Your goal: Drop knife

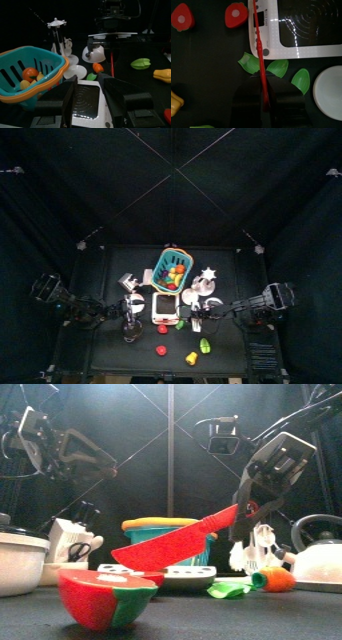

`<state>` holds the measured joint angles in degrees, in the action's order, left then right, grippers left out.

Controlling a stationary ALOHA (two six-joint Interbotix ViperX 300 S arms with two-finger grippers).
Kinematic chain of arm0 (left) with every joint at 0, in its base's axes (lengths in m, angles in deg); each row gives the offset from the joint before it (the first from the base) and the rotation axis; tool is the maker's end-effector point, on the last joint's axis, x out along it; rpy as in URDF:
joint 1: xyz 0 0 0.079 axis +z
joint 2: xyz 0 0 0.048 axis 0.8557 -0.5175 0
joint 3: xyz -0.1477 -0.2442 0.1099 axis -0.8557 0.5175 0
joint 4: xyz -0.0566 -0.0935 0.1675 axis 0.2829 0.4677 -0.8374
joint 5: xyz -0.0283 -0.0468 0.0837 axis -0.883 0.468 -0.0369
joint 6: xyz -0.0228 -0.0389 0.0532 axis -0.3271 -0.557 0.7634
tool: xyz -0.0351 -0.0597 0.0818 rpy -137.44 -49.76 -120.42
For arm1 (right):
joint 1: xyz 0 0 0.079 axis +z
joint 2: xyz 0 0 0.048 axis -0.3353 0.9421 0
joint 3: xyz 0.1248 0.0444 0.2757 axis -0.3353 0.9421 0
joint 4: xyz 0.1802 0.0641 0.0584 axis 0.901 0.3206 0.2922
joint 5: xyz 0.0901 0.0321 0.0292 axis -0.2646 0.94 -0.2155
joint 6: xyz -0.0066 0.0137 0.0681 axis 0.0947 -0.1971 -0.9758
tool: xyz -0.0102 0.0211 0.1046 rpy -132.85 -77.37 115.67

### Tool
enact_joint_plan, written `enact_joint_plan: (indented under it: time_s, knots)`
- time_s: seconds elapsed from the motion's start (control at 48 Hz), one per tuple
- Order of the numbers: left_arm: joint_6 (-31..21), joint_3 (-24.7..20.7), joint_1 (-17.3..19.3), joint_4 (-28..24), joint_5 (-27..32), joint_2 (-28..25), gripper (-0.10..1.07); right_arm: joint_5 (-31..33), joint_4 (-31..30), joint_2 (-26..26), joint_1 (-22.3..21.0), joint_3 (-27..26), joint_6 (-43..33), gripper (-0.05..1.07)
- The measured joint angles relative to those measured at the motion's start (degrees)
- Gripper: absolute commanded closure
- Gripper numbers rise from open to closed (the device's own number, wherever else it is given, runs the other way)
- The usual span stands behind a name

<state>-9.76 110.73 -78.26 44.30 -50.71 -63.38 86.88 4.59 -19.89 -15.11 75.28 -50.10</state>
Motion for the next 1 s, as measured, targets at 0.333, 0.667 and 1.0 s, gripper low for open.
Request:
enact_joint_plan:
  time_s: [0.333, 0.667, 1.0]
  knots:
    - [0.09, 0.53, 0.00, 0.00, 0.00, 0.18, 0.20, -0.88, 2.55, 0.00, -7.82, 0.26, 0.00, 0.86]
    - [0.00, 0.70, 0.00, -0.09, 0.00, 0.18, 0.20, -0.97, 4.39, 0.18, -8.61, 0.70, 0.00, 0.75]
    - [0.18, 0.62, 0.00, 0.00, 0.00, 0.18, 0.20, -1.05, 5.80, 1.41, -9.05, 0.35, -0.09, 0.57]
